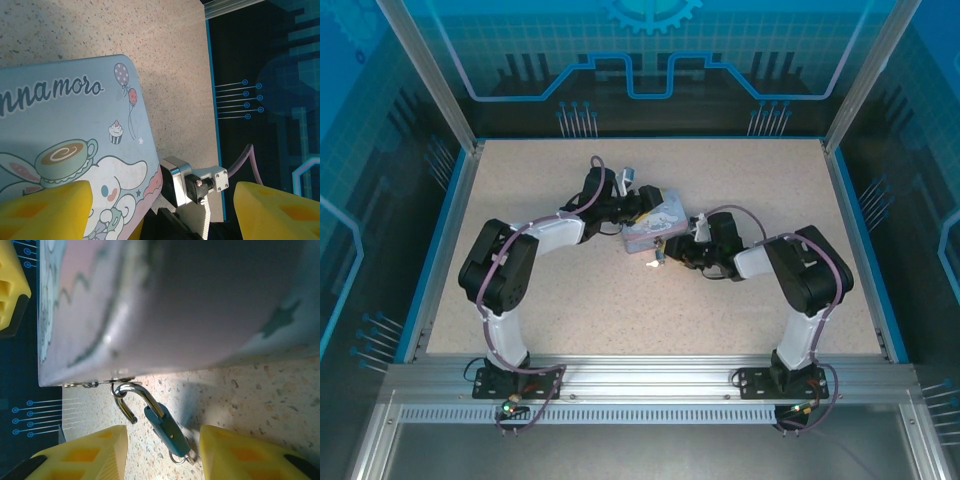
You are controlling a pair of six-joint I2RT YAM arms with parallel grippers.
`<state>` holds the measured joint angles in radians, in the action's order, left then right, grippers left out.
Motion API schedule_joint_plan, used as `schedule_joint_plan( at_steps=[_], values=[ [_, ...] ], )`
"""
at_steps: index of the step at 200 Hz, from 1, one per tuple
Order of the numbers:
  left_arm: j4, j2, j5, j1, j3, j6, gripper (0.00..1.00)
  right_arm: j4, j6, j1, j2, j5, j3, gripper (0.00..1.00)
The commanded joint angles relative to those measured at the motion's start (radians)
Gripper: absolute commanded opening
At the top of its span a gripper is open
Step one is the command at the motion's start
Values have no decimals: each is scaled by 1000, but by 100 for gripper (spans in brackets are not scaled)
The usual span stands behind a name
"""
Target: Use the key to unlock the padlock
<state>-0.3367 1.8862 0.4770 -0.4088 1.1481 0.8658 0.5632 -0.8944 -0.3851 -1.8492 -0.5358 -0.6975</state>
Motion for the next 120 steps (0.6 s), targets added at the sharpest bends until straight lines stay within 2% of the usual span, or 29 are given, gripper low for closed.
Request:
schedule_joint_plan(
  at_steps=[1,35,65,120],
  values=[
    [-20,9,18,0,23,9,76,-34,-14,-32,-66,19,-6,42],
    [-25,12,20,0,22,24,76,-68,-27,-43,-58,50,-2,39],
    [-9,11,19,-1,24,23,76,-6,-59,-56,-80,59,21,38],
    [1,10,24,2,25,22,76,-27,-63,-83,-100,93,1,35]
  ],
)
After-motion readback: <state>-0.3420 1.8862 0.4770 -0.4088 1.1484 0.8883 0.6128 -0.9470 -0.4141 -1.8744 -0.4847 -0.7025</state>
